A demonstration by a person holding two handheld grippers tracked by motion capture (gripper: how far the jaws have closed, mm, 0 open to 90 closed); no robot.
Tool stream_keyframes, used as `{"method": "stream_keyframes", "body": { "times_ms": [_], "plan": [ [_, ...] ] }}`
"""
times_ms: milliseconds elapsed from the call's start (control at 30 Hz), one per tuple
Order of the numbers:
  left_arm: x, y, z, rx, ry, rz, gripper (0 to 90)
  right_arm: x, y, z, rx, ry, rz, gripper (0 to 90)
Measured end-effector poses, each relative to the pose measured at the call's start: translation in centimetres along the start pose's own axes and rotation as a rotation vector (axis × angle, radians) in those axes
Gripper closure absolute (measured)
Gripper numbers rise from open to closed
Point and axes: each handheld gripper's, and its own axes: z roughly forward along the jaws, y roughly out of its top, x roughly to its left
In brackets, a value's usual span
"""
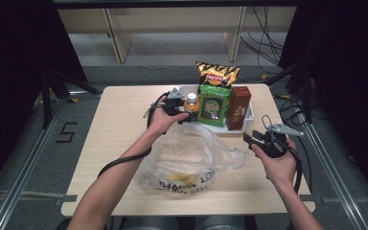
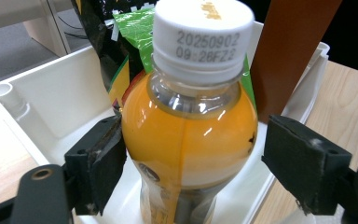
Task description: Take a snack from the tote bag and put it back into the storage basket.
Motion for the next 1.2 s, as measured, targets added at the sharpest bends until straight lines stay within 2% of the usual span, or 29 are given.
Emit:
{"method": "stream_keyframes", "body": {
  "times_ms": [167, 433, 500, 600, 733, 1000, 1033, 1100, 1133, 1167, 1200],
  "plan": [
    [0.0, 0.4, -0.5, 0.004, -0.005, -0.011, 19.7, 0.0, 0.0, 0.0, 0.002, -0.004, 0.003, 56.3],
    [0.0, 1.1, -1.2, 0.013, -0.005, -0.007, 19.5, 0.0, 0.0, 0.0, 0.004, 0.001, 0.003, 56.2],
    [0.0, 1.1, -1.4, 0.025, -0.002, -0.005, 19.6, 0.0, 0.0, 0.0, 0.005, 0.000, 0.000, 56.3],
    [0.0, 1.0, -1.6, 0.020, 0.003, -0.005, 19.6, 0.1, 0.1, 0.0, 0.002, -0.010, 0.018, 56.2],
    [0.0, 1.0, -2.0, 0.022, 0.003, -0.006, 19.6, 0.0, 0.0, 0.0, 0.005, -0.019, 0.008, 56.1],
    [-0.3, 1.1, -3.0, 0.041, 0.011, 0.000, 20.1, 0.0, 0.0, 0.0, 0.006, -0.004, 0.005, 55.9],
    [-0.3, 1.1, -3.1, 0.048, 0.014, -0.004, 20.2, 0.0, 0.0, 0.1, 0.004, -0.018, 0.004, 55.8],
    [-0.3, 1.0, -3.4, 0.056, 0.023, -0.007, 20.4, 0.1, 0.1, 0.0, 0.002, -0.018, 0.017, 55.8],
    [-0.3, 1.0, -3.5, 0.059, 0.031, -0.003, 20.5, 0.5, 0.1, -0.2, 0.016, -0.023, 0.061, 55.8],
    [-0.2, 0.9, -3.8, 0.069, 0.034, 0.003, 20.5, 0.4, 0.1, -0.3, 0.020, -0.016, 0.053, 55.7],
    [-0.2, 0.9, -3.9, 0.064, 0.030, -0.008, 20.6, 0.4, 0.1, -0.3, 0.021, -0.020, 0.060, 55.7]
  ]
}}
